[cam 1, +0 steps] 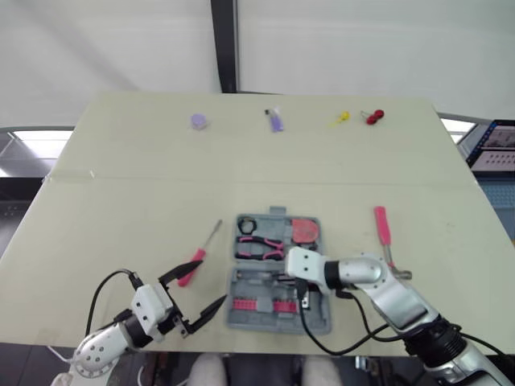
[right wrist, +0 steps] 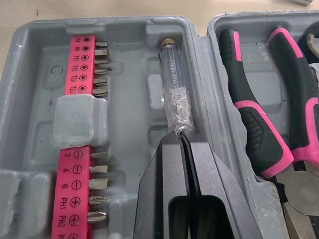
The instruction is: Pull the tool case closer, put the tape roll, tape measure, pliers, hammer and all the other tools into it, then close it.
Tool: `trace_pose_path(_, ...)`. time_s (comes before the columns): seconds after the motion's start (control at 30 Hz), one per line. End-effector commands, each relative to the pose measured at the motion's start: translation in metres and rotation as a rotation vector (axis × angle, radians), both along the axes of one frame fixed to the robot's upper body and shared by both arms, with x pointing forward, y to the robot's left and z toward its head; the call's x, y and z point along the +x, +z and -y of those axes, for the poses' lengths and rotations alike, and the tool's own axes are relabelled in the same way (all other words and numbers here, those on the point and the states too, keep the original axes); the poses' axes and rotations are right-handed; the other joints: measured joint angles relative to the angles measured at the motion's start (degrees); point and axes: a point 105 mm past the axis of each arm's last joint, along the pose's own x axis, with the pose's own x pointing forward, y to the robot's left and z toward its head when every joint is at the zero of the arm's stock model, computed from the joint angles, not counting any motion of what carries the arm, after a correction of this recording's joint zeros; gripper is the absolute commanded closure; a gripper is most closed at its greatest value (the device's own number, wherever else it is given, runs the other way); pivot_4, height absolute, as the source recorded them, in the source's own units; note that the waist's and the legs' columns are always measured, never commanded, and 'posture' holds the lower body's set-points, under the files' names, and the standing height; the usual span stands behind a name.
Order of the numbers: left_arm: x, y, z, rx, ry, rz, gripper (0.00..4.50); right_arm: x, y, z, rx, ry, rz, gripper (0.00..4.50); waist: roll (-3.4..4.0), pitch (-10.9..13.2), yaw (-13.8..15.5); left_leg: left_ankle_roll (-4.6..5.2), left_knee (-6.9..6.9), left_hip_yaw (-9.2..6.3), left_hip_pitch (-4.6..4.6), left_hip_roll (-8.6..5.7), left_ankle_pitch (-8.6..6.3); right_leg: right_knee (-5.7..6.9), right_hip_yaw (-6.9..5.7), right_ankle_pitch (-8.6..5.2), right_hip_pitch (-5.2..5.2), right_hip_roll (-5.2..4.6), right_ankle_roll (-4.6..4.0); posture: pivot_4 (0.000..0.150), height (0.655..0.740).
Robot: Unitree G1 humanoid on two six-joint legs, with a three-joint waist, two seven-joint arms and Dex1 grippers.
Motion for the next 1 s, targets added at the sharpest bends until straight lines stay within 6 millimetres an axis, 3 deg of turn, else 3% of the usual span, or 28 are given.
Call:
trace_pose_path(0.03, 0.0, 0.003, 0.0, 0.005, 0.001, 0.02, 0.0, -0.002, -0.014, 0.006, -0.059, -0.033, -0.07, 4.43, 0.0, 0.0, 0.0, 0.0, 0.0, 0.0, 0.0, 0.0, 0.0, 0.0, 0.0, 0.0, 0.0, 0.0, 0.0, 0.15, 0.74)
trace_pose_path(0.57, 0.001, 0.004, 0.003, -0.001, 0.001, 0.025, 0.0, -0.007, -0.025, 0.006, -0.107, -0.083, -0.162, 4.43, -0.16, -0.1, 0.0, 0.0, 0.0, 0.0, 0.07, 0.0, 0.0, 0.02, 0.01, 0.0, 0.07, 0.0, 0.0, 0.15, 0.74)
trace_pose_path(0.63, 0.002, 0.004, 0.003, 0.0, 0.001, 0.025, 0.0, -0.007, -0.014, 0.001, -0.029, -0.068, -0.157, 4.43, -0.19, -0.2, 0.0, 0.0, 0.0, 0.0, 0.08, 0.0, 0.0, 0.02, 0.0, 0.0, 0.07, 0.0, 0.0, 0.15, 0.74)
trace_pose_path(0.77, 0.006, 0.002, 0.001, 0.022, 0.008, -0.012, 0.0, -0.004, 0.034, -0.001, 0.197, -0.053, -0.145, 4.43, -0.15, -0.1, 0.1, 0.0, 0.01, 0.0, 0.02, -0.01, 0.0, 0.01, 0.0, 0.0, 0.05, 0.0, 0.0, 0.15, 0.74)
trace_pose_path(0.9, 0.023, 0.01, -0.004, 0.021, 0.037, -0.084, 0.0, 0.004, 0.072, 0.025, 0.339, -0.124, -0.15, 4.43, -0.01, 0.0, 0.2, 0.0, 0.04, -0.01, -0.01, -0.01, 0.0, 0.04, 0.02, 0.0, 0.01, 0.0, 0.0, 0.15, 0.74)
trace_pose_path(1.0, 0.035, 0.019, -0.012, 0.008, 0.058, -0.135, 0.0, 0.011, 0.079, 0.058, 0.37, -0.235, -0.172, 4.43, -0.03, 0.0, 0.7, 0.0, 0.02, -0.05, -0.02, -0.01, 0.0, 0.03, 0.01, 0.0, 0.03, 0.0, 0.0, 0.15, 0.74)
